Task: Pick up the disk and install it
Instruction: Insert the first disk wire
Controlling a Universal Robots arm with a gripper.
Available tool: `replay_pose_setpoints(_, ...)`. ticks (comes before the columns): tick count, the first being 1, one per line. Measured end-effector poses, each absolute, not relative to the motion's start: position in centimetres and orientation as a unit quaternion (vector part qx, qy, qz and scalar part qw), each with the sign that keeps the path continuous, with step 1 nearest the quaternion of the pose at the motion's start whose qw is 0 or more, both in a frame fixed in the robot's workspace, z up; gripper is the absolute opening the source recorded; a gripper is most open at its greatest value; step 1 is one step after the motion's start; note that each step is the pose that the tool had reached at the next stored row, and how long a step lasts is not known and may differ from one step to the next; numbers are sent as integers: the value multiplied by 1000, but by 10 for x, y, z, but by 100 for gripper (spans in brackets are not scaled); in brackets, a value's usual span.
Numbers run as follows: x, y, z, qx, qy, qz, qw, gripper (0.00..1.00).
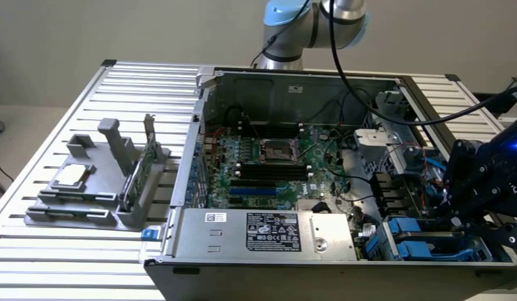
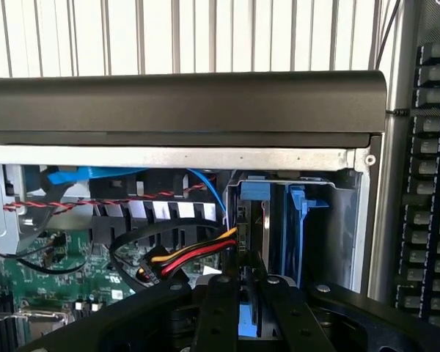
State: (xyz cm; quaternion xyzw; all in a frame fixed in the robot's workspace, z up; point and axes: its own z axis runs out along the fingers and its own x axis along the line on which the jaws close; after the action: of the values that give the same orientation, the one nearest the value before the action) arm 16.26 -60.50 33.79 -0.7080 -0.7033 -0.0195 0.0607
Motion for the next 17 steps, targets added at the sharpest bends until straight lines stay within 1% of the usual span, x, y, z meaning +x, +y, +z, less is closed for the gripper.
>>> replay_pose_setpoints(17,160,-605,337,-711,-701,-28,52,17)
